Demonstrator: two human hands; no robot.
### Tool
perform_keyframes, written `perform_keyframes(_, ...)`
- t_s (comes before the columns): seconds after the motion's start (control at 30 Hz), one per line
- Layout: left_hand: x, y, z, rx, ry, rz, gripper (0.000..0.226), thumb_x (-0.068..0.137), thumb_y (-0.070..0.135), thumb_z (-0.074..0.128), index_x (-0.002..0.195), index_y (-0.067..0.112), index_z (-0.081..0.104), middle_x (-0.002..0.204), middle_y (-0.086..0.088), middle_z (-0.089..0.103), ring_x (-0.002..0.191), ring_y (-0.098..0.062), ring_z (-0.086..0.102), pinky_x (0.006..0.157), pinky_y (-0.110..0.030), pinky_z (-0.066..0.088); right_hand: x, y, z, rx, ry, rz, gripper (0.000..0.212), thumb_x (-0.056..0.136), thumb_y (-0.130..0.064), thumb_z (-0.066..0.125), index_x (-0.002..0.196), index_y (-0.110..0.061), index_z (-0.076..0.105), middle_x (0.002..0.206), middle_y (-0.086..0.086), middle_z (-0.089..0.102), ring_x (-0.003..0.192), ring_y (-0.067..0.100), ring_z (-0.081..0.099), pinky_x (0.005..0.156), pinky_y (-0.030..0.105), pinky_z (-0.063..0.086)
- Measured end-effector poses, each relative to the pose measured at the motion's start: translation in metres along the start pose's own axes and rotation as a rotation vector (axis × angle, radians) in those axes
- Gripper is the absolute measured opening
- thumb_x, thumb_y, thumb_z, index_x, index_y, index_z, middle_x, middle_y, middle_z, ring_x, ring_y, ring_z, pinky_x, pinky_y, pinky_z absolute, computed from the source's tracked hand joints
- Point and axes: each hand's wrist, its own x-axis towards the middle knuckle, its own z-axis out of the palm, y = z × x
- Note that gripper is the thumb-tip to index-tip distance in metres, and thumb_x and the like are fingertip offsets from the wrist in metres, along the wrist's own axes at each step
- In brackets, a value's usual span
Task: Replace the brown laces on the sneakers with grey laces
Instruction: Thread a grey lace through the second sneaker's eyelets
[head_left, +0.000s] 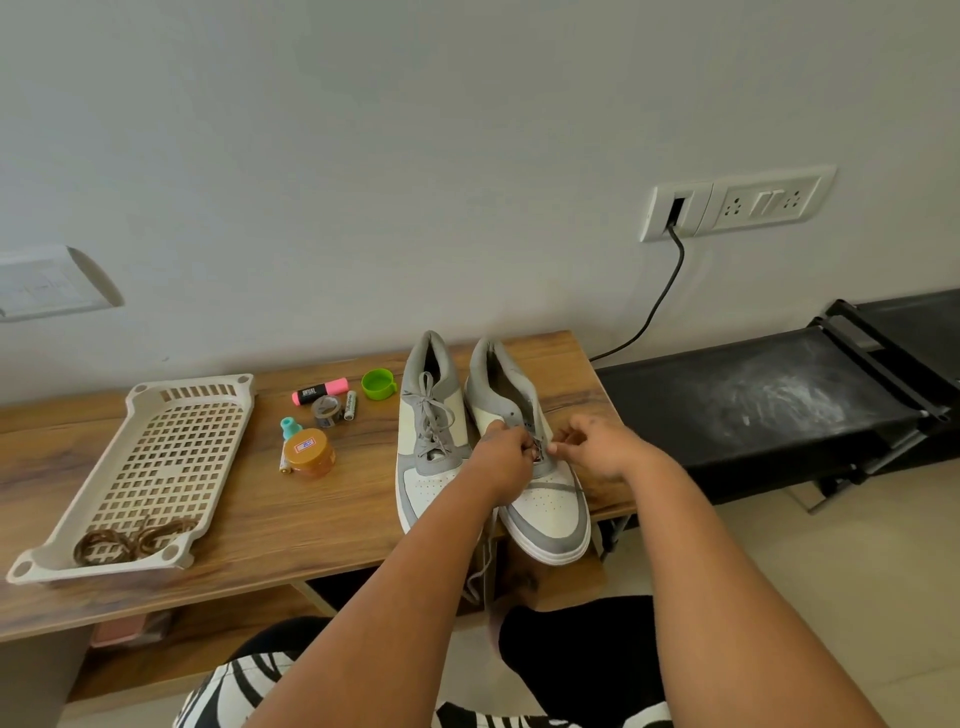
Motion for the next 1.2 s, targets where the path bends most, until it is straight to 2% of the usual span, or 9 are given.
perform_keyframes(0.17,-0.002,-0.001,0.001,-0.005,0.008,0.007,0.025,0.102,0.021,0.043,0.117,0.007,0.058,0.119,-0.011,0.043,0.102,-0.023,0.05,0.091,-0.029,0.039,0.002,-0.005,-0.003,-0.084,-0.014,-0.022,0.012,0.096,-0.034,0.058,0.091,-0.023,0.057,0.091,-0.004,0.056,0.08,0.01,0.051,0.073,0.028,0.04)
perform_keyframes(0.27,-0.001,-0.001,0.0,-0.007,-0.001,0.012,0.026,0.103,0.023,0.043,0.117,0.008,0.058,0.114,-0.007,0.041,0.101,-0.021,0.048,0.09,-0.027,0.037,-0.002,0.01,-0.016,-0.152,0.085,0.076,0.019,0.098,-0.032,0.056,0.105,-0.015,0.06,0.099,0.0,0.059,0.09,0.015,0.056,0.079,0.031,0.045)
perform_keyframes(0.37,-0.002,-0.001,-0.001,-0.016,0.0,0.025,0.025,0.104,0.025,0.043,0.116,0.008,0.058,0.113,-0.006,0.04,0.097,-0.018,0.045,0.089,-0.026,0.036,-0.007,0.028,-0.027,-0.101,0.148,0.158,0.017,0.098,-0.029,0.056,0.097,-0.013,0.061,0.097,0.007,0.064,0.087,0.018,0.059,0.077,0.033,0.046)
perform_keyframes(0.6,-0.008,0.008,-0.006,-0.115,0.005,-0.068,0.035,0.105,0.033,0.039,0.115,0.005,0.058,0.112,-0.009,0.049,0.095,-0.021,0.051,0.087,-0.033,0.041,-0.011,0.007,-0.022,0.08,0.097,0.057,0.037,0.09,-0.037,0.067,0.122,-0.024,0.054,0.114,-0.003,0.055,0.11,0.018,0.053,0.092,0.036,0.045)
perform_keyframes(0.7,-0.012,0.015,-0.014,-0.326,-0.034,-0.166,0.037,0.104,0.036,0.041,0.106,0.008,0.064,0.09,-0.005,0.058,0.08,-0.018,0.053,0.071,-0.029,0.04,-0.011,-0.005,-0.015,0.036,0.111,-0.037,0.038,0.088,-0.028,0.071,0.123,-0.027,0.056,0.118,-0.004,0.055,0.107,0.014,0.054,0.087,0.03,0.045)
perform_keyframes(0.8,-0.024,0.023,-0.035,-0.637,-0.085,-0.251,0.035,0.102,0.034,0.046,0.073,0.018,0.053,0.069,0.0,0.049,0.063,-0.013,0.046,0.059,-0.027,0.035,-0.015,-0.021,-0.009,0.063,0.213,-0.163,0.035,0.09,-0.008,0.065,0.118,-0.027,0.059,0.115,-0.005,0.055,0.102,0.009,0.053,0.072,0.016,0.039)
perform_keyframes(0.9,-0.043,0.031,-0.06,-0.767,-0.049,-0.146,0.036,0.103,0.032,0.045,0.07,0.019,0.049,0.066,0.002,0.05,0.064,-0.012,0.049,0.059,-0.022,0.038,-0.03,-0.039,-0.008,0.073,0.204,-0.295,0.039,0.088,-0.01,0.067,0.115,-0.036,0.057,0.106,-0.013,0.055,0.097,0.006,0.053,0.071,0.018,0.041)
perform_keyframes(1.07,-0.073,0.027,-0.094,-0.914,0.062,-0.04,0.033,0.103,0.028,0.047,0.073,0.015,0.056,0.063,0.001,0.052,0.06,-0.013,0.05,0.069,-0.024,0.043,-0.044,-0.056,0.006,0.278,0.494,-0.28,0.015,0.093,-0.025,0.066,0.101,-0.015,0.072,0.088,-0.006,0.063,0.084,0.011,0.06,0.069,0.02,0.045)
perform_keyframes(1.2,-0.093,0.009,-0.107,-1.04,0.063,-0.043,0.034,0.102,0.029,0.049,0.071,0.016,0.056,0.06,0.002,0.047,0.057,-0.012,0.05,0.068,-0.025,0.044,-0.046,-0.037,0.002,0.338,0.684,-0.043,0.014,0.096,-0.02,0.06,0.105,-0.012,0.067,0.105,0.004,0.064,0.086,0.014,0.058,0.065,0.018,0.041)
